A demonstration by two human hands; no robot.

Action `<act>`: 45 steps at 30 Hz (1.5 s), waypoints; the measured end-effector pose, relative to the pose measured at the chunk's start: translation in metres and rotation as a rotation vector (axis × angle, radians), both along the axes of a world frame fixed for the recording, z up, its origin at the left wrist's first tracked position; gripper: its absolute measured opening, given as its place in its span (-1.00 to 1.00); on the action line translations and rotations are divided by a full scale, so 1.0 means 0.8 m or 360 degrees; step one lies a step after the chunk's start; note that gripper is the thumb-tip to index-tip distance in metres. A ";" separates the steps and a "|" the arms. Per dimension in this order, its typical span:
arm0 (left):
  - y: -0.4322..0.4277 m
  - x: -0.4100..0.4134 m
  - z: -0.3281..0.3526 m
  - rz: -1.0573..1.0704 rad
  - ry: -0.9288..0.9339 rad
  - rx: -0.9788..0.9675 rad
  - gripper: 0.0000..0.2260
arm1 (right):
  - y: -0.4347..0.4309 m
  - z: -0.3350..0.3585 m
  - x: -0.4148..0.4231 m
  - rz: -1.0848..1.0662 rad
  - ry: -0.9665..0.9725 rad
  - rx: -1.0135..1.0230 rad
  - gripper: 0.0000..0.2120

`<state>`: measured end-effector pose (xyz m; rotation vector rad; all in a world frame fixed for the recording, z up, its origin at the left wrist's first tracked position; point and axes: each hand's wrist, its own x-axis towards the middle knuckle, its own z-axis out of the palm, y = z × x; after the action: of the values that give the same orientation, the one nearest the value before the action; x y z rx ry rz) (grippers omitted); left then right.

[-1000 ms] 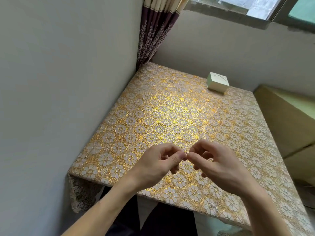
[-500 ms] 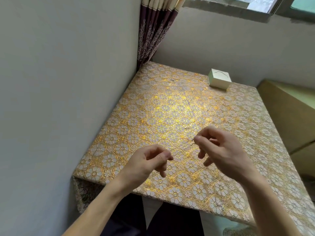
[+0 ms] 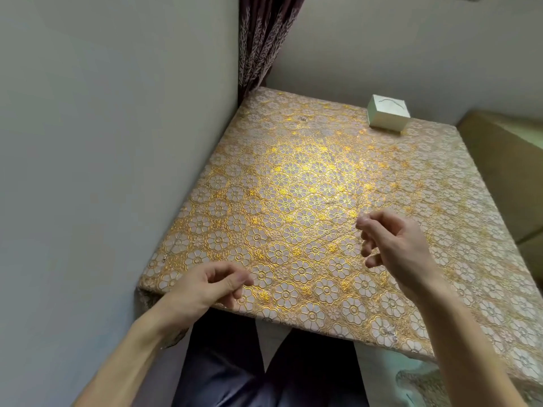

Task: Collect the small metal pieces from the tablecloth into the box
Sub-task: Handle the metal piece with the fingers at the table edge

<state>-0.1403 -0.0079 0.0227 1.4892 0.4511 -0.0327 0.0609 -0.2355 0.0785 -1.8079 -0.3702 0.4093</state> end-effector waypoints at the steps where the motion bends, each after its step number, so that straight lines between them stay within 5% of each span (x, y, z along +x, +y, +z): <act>1: 0.006 -0.001 0.002 -0.0004 0.0015 0.0032 -0.82 | -0.001 -0.005 0.000 -0.0024 0.0007 0.0008 -0.87; 7: 0.045 0.001 0.009 0.0106 0.0080 0.0315 -0.85 | -0.007 -0.040 -0.010 -0.0016 0.0004 -0.0105 -0.86; 11: 0.075 0.022 0.023 0.0389 0.0060 0.0620 -0.88 | -0.005 -0.065 -0.034 0.0041 -0.0287 -0.0406 -0.82; 19: 0.115 0.110 0.039 0.0186 0.0178 0.1970 -0.75 | 0.025 -0.099 -0.084 0.0309 -0.0635 -0.0702 -0.77; 33: 0.180 0.197 0.037 -0.0470 0.0431 0.2385 -0.88 | 0.130 -0.119 -0.132 0.0642 -0.1427 -0.0896 -0.69; 45: 0.188 0.216 0.020 -0.0581 0.0278 0.2428 -0.93 | 0.225 -0.130 -0.169 0.0855 -0.1523 -0.1003 -0.76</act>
<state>0.0328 0.1429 0.0387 3.0790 0.3071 -0.1249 -0.0741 -0.0553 -0.0252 -2.4312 -1.5494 -0.0330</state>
